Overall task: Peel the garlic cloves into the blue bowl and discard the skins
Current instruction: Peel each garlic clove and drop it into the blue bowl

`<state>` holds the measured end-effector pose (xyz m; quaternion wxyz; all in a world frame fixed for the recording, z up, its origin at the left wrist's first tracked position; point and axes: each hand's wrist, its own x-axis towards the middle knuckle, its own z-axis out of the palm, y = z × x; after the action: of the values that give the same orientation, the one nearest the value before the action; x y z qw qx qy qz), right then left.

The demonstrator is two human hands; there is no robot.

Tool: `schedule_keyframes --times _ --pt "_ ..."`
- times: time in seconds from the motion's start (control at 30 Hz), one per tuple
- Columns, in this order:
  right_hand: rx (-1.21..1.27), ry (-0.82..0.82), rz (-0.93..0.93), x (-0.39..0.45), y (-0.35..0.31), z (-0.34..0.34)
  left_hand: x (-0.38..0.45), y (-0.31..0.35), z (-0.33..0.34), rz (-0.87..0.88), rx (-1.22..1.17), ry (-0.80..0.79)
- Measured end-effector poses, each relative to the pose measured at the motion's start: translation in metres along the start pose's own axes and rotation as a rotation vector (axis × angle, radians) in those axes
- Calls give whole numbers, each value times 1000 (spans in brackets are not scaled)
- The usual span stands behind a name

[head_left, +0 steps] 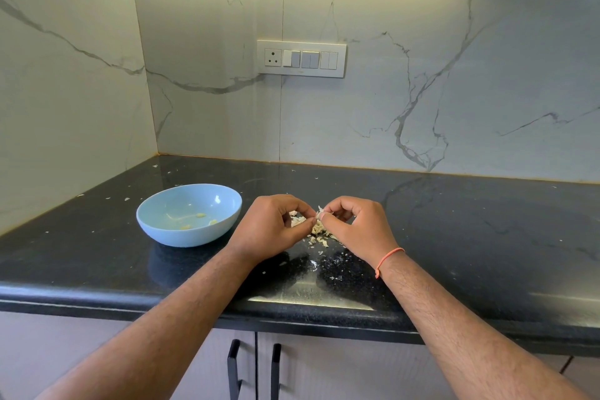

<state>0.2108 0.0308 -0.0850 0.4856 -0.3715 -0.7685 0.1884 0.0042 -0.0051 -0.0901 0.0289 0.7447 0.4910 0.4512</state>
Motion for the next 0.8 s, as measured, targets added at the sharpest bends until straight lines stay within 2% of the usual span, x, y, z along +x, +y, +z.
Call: schedule_keyframes --times 0.27,0.43,0.6,0.8 --pt "90 -51 41 0 -1 0 0 0 1 -11 -12 -24" --pt "249 -111 158 2 1 1 0 2 1 -22 5 -3" --pt "289 -128 184 3 0 2 -1 6 0 -11 -12 -3" --pt "292 -123 216 4 1 1 2 2 0 -107 -111 132"
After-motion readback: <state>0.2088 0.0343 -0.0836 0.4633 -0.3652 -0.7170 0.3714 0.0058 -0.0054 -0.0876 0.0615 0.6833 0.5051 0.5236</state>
